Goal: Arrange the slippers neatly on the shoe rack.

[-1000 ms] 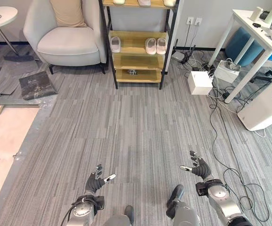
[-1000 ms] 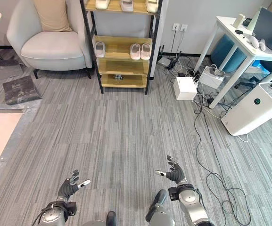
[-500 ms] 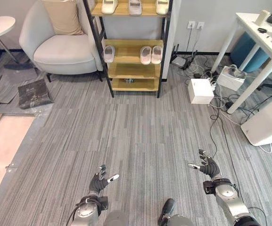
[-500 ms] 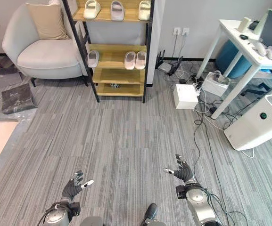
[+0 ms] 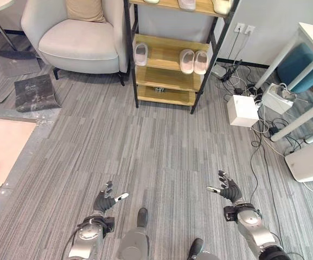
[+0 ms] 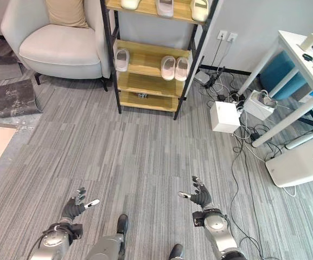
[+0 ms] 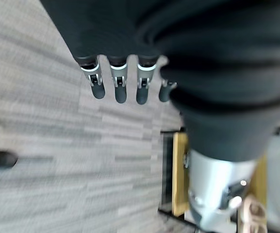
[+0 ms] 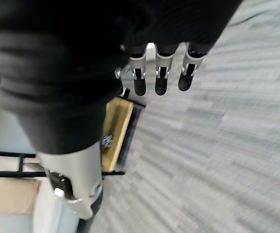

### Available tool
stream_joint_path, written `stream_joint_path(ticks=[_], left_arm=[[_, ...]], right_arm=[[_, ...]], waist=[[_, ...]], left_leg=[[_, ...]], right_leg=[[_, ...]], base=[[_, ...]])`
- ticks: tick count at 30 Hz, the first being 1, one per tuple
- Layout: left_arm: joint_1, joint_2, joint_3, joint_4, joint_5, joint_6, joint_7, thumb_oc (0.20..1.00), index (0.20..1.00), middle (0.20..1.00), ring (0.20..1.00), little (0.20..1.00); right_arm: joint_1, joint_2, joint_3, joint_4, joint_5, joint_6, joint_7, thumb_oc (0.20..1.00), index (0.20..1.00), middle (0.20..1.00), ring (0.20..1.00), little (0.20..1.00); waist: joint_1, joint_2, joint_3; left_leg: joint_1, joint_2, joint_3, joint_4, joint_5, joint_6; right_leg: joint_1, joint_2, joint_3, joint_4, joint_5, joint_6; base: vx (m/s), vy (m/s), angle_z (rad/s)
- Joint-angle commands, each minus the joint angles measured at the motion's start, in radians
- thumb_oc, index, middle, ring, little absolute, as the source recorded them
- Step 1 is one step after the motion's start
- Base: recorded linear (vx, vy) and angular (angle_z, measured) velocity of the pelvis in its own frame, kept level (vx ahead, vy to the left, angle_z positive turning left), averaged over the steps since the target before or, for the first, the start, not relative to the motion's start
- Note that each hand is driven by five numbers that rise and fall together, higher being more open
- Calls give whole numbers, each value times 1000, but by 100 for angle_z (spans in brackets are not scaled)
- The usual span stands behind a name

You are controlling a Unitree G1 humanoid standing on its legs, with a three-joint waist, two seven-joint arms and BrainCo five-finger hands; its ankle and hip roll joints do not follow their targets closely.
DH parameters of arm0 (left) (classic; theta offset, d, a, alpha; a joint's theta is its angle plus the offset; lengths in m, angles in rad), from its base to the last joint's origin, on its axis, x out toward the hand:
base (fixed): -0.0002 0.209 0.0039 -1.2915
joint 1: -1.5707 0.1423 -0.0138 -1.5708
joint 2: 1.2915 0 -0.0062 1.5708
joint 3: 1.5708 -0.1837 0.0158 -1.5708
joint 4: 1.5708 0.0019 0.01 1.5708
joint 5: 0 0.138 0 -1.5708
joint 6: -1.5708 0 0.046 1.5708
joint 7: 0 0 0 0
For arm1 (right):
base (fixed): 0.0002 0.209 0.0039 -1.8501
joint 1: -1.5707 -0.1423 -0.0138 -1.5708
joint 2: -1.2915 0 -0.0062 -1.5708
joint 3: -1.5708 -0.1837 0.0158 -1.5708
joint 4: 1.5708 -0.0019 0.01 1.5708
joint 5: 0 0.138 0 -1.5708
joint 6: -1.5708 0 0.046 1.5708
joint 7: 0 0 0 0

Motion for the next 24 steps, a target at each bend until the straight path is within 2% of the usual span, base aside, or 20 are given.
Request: stream_joint_path(ticks=[1, 2, 4, 5, 6, 7, 8, 9, 10, 11, 12, 13, 15, 16, 17, 18, 21, 22, 24], left_arm=[[17, -24, -35, -65, -7, -38, -2, 1000, 1000, 1000, 1000, 1000], [20, -23, -40, -68, -4, -36, -3, 1000, 1000, 1000, 1000, 1000], [19, -25, -42, -70, -3, -34, -3, 1000, 1000, 1000, 1000, 1000], [23, -29, -45, -83, -7, -33, -8, 1000, 1000, 1000, 1000, 1000], [23, -29, -45, -84, -7, -33, -8, 1000, 1000, 1000, 1000, 1000], [27, -30, -42, -89, -12, -33, -10, 1000, 1000, 1000, 1000, 1000], [29, -35, -39, -87, -10, -32, -15, 1000, 1000, 1000, 1000, 1000], [30, -36, -37, -90, -9, -32, -18, 1000, 1000, 1000, 1000, 1000], [30, -36, -37, -90, -9, -32, -18, 1000, 1000, 1000, 1000, 1000], [26, -36, -27, -85, -1, -29, -20, 1000, 1000, 1000, 1000, 1000], [27, -37, -27, -85, -1, -30, -20, 1000, 1000, 1000, 1000, 1000], [19, -32, -17, -83, 11, -27, -21, 1000, 1000, 1000, 1000, 1000], [12, -28, -16, -84, 18, -26, -20, 1000, 1000, 1000, 1000, 1000], [4, -30, -13, -76, 15, -30, -21, 1000, 1000, 1000, 1000, 1000], [4, -30, -13, -76, 15, -30, -21, 1000, 1000, 1000, 1000, 1000], [3, -41, -12, -54, 13, -31, -20, 1000, 1000, 1000, 1000, 1000], [10, -51, -17, -46, 9, -27, -17, 1000, 1000, 1000, 1000, 1000], [8, -53, -18, -38, 2, -28, -13, 1000, 1000, 1000, 1000, 1000], [7, -50, -30, -34, -6, -28, -16, 1000, 1000, 1000, 1000, 1000]], right_arm=[[-39, -51, -4, -41, -17, -39, 3, 1000, 1000, 1000, 1000, 1000], [-30, -44, -4, -41, -18, -34, 7, 1000, 1000, 1000, 1000, 1000], [-27, -41, -7, -35, -15, -31, 9, 1000, 1000, 1000, 1000, 1000], [-16, -44, -14, -29, -12, -26, 13, 1000, 1000, 1000, 1000, 1000], [-16, -44, -14, -29, -12, -26, 13, 1000, 1000, 1000, 1000, 1000], [-10, -48, -18, -28, -7, -25, 17, 1000, 1000, 1000, 1000, 1000], [-2, -52, -23, -23, 0, -24, 20, 1000, 1000, 1000, 1000, 1000], [0, -53, -25, -19, 6, -25, 18, 1000, 1000, 1000, 1000, 1000], [-1, -53, -25, -19, 7, -25, 18, 1000, 1000, 1000, 1000, 1000], [4, -52, -31, -15, 11, -26, 15, 1000, 1000, 1000, 1000, 1000], [4, -53, -31, -15, 11, -26, 14, 1000, 1000, 1000, 1000, 1000], [9, -51, -36, -17, 10, -24, 12, 1000, 1000, 1000, 1000, 1000], [13, -50, -40, -22, 9, -24, 9, 1000, 1000, 1000, 1000, 1000], [21, -51, -45, -19, 10, -21, 11, 1000, 1000, 1000, 1000, 1000], [21, -51, -45, -19, 10, -21, 11, 1000, 1000, 1000, 1000, 1000], [45, -55, -57, -14, 19, -24, 17, 1000, 1000, 1000, 1000, 1000], [62, -63, -65, -6, 29, -23, 20, 1000, 1000, 1000, 1000, 1000], [62, -66, -68, -2, 34, -27, 20, 1000, 1000, 1000, 1000, 1000], [72, -74, -68, -1, 62, -35, 25, 1000, 1000, 1000, 1000, 1000]], waist=[[0, 22, -17], [-15, 37, -12], [-21, 39, -4], [-28, 43, 0], [-29, 43, 3], [-34, 45, 4], [-43, 35, 6], [-44, 36, 11], [-45, 35, 10], [-54, 25, 11], [-52, 30, 12], [-66, 28, 12], [-77, 22, 11], [-89, 18, 9], [-90, 18, 9], [-105, 9, -16], [-118, 19, -32], [-120, 27, -38], [-112, 33, -31]], left_leg=[[12, 0, -60, 2, -37, 15], [65, -12, -58, -15, -59, 34], [93, -17, -57, -28, -68, 40], [131, -31, -61, -45, -86, 46], [136, -31, -62, -46, -86, 46], [153, -35, -65, -54, -98, 45], [177, -47, -78, -65, -116, 38], [193, -42, -82, -67, -129, 30], [190, -44, -83, -67, -126, 30], [208, -46, -91, -66, -142, 18], [212, -39, -89, -66, -148, 16], [234, -28, -95, -63, -171, 1], [242, -33, -101, -56, -188, -1], [270, -42, -119, -46, -220, -3], [269, -42, -120, -46, -219, -3], [308, -49, -143, -23, -270, -5], [331, -33, -168, 36, -292, -19], [338, -23, -175, 71, -283, -33], [274, -5, -176, 269, -190, -92]], right_leg=[[5, 4, -33, 240, 4, 52], [-35, -11, -35, 313, 43, 51], [-53, -17, -37, 328, 50, 50], [-82, -31, -68, 282, 69, 49], [-77, -31, -70, 281, 68, 49], [-94, -36, -92, 225, 65, 43], [-123, -36, -114, 72, 82, 45], [-125, -22, -117, -8, 100, 50], [-125, -23, -119, -12, 104, 50], [-162, -16, -123, -132, 149, 64], [-156, -7, -124, -138, 151, 63], [-191, 2, -125, -239, 187, 78], [-214, 3, -104, -253, 193, 82], [-208, 16, -69, -245, 192, 80], [-209, 15, -69, -245, 192, 81], [-196, 28, -54, -244, 182, 63], [-186, 42, -70, -208, 159, 43], [-175, 52, -85, -192, 142, 32], [-119, 96, -115, -179, 90, -13]], base=[[309, 266, -25], [193, 149, 5], [305, 167, 7], [317, 129, -8], [333, 95, -11], [330, 2, 0], [434, -28, 3], [315, -48, -2], [323, -72, 2], [230, -47, 11], [498, -91, 10], [278, -50, 1], [431, -24, -1], [441, 0, 9], [697, -11, 36], [413, -15, 48], [493, -47, 36], [655, -135, 37], [481, -127, 23]])
